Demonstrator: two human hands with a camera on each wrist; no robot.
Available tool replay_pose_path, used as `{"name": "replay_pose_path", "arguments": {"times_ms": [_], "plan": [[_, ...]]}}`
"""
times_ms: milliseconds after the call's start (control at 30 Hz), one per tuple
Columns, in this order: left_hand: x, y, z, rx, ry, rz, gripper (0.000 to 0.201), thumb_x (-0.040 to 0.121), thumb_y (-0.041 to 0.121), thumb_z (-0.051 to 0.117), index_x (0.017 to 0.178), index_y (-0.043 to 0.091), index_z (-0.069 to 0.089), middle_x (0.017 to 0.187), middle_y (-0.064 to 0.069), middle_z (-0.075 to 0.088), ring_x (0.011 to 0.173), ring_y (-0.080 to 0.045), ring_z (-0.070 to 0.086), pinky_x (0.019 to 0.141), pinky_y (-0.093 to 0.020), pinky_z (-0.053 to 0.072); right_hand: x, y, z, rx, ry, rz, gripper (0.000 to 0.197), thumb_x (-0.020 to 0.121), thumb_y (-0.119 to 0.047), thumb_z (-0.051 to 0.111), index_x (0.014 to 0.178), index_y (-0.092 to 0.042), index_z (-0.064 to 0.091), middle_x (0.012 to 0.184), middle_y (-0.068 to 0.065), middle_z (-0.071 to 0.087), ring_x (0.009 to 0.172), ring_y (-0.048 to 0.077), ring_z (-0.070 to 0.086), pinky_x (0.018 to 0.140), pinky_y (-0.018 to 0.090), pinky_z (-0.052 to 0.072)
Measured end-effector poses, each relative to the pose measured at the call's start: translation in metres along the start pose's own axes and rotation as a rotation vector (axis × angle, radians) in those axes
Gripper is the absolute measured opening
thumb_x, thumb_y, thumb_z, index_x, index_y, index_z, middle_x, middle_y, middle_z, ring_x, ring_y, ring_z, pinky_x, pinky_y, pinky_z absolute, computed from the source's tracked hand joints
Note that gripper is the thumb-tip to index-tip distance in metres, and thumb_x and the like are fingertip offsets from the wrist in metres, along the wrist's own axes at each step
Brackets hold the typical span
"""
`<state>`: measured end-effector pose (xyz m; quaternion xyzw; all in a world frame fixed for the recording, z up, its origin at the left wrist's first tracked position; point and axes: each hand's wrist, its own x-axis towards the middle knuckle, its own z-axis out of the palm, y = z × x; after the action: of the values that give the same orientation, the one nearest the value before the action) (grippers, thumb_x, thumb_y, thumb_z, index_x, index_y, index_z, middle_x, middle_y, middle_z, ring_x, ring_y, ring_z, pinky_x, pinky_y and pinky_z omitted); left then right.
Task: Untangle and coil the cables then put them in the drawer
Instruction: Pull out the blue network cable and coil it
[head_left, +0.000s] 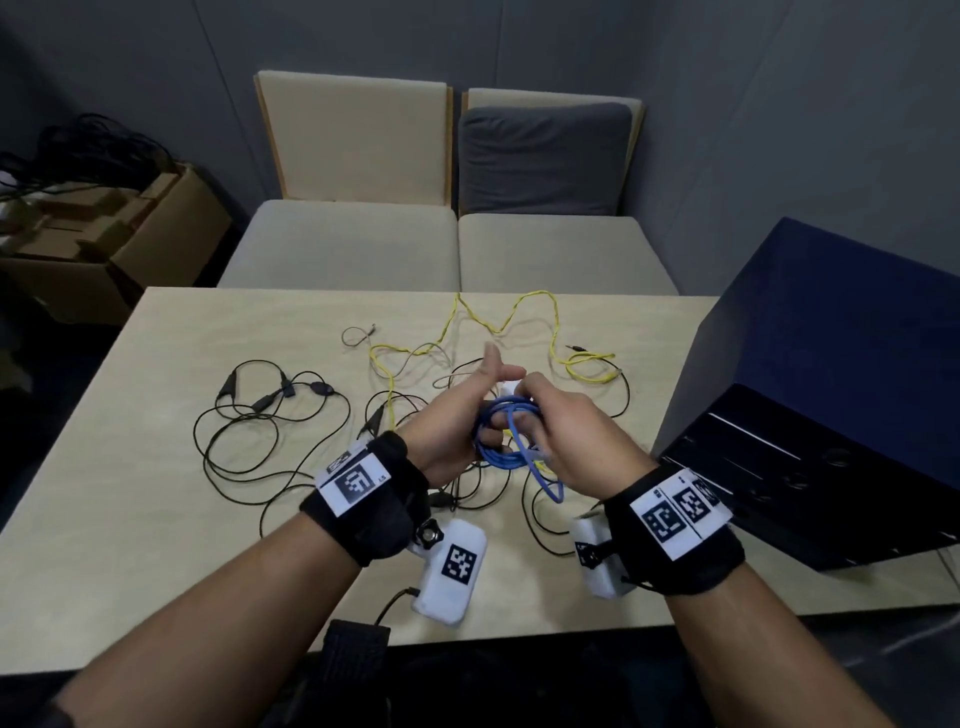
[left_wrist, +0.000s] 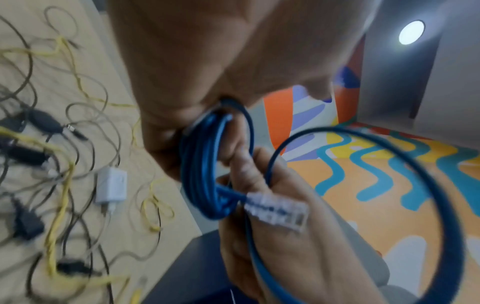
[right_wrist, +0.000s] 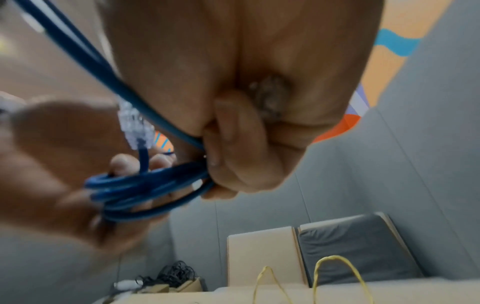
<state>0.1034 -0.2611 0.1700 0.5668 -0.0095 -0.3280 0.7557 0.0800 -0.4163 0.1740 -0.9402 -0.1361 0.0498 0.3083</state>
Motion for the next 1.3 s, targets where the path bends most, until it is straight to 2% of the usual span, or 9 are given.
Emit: {"name": "replay_pose_path", "arguments": {"times_ms": [67,133,233,400,767,967,1067,1233,1300], "plan": [[-0.001,0.0,-0.003,0.138,-0.064,0.015,0.073,0.069,0.059,0.069,0.129,0.025,0.043,0.064,0.005,0.052,0.058,-0.013,0.041,0.071,-0.032,0.039,0.0,0.001,0.0,-0.097,-0.044,-0.013,0.016,0.096,-0.021,0.05,0.109,-0.013,0.045,0.095,0.008,0.058,0.079,0.026,0.056,0.064,0.037,0.044],[-0.003,0.0,-0.002,0.314,-0.083,0.042,0.074,0.066,0.027,0.076,0.13,0.024,0.037,0.073,0.001,0.064,0.07,-0.018,0.055,0.079,-0.036,0.046,0.002,0.001,-0.001,-0.151,-0.099,0.001,0.025,0.093,-0.018,0.055,0.116,-0.011,0.046,0.097,0.009,0.061,0.086,0.028,0.058,0.068,0.039,0.047],[0.0,0.0,-0.003,0.333,-0.013,0.07,0.052,0.081,0.0,0.066,0.128,0.009,0.044,0.075,-0.004,0.062,0.061,-0.013,0.055,0.065,-0.024,0.049,0.004,0.005,-0.004,0.023,-0.056,0.065,0.017,0.094,-0.019,0.054,0.111,-0.017,0.056,0.081,0.002,0.059,0.069,0.014,0.055,0.06,0.029,0.042],[0.0,0.001,-0.006,0.351,0.029,0.17,0.019,0.096,0.002,0.05,0.113,0.008,0.056,0.077,-0.006,0.05,0.057,-0.008,0.042,0.057,-0.018,0.042,0.001,0.016,-0.006,0.641,-0.02,0.254,0.015,0.097,-0.022,0.055,0.09,-0.012,0.064,0.061,0.005,0.047,0.042,0.01,0.035,0.045,0.022,0.028],[-0.006,-0.006,-0.003,0.002,-0.16,0.118,0.03,0.077,0.0,0.057,0.103,0.011,0.05,0.061,-0.005,0.046,0.043,-0.013,0.036,0.048,-0.021,0.039,0.006,0.026,-0.007,0.151,0.59,0.121,0.042,0.096,-0.029,0.047,0.067,0.001,0.052,0.064,0.009,0.048,0.065,0.023,0.043,0.061,0.032,0.029],[-0.007,0.0,-0.005,0.105,-0.151,0.167,0.026,0.082,0.007,0.051,0.105,0.018,0.043,0.065,-0.004,0.041,0.052,-0.014,0.04,0.053,-0.025,0.035,-0.008,0.014,-0.008,0.841,0.089,0.232,0.039,0.083,-0.062,0.049,0.087,-0.024,0.058,0.074,0.006,0.045,0.058,0.019,0.032,0.047,0.019,0.023],[-0.009,0.003,-0.003,0.023,-0.201,0.167,0.026,0.084,0.006,0.049,0.106,0.017,0.043,0.07,-0.005,0.043,0.051,-0.012,0.035,0.053,-0.022,0.035,-0.014,0.012,-0.005,0.901,-0.17,0.187,0.034,0.085,-0.047,0.054,0.114,-0.029,0.061,0.079,0.008,0.05,0.054,0.02,0.036,0.044,0.018,0.02],[-0.005,0.003,-0.004,-0.025,-0.146,0.179,0.022,0.086,0.004,0.052,0.106,0.013,0.046,0.061,0.001,0.049,0.048,-0.01,0.041,0.05,-0.021,0.038,-0.01,0.005,0.011,0.991,0.107,0.225,0.025,0.099,-0.022,0.05,0.101,0.001,0.059,0.058,0.0,0.04,0.04,0.003,0.034,0.038,0.015,0.027],[-0.003,-0.002,-0.005,0.053,-0.017,0.23,0.021,0.091,0.0,0.055,0.108,0.012,0.05,0.062,0.0,0.053,0.052,-0.011,0.048,0.053,-0.023,0.044,-0.004,0.006,0.017,0.808,0.277,0.219,0.023,0.099,-0.022,0.05,0.083,-0.008,0.059,0.054,-0.011,0.047,0.046,0.002,0.041,0.049,0.019,0.035]]}}
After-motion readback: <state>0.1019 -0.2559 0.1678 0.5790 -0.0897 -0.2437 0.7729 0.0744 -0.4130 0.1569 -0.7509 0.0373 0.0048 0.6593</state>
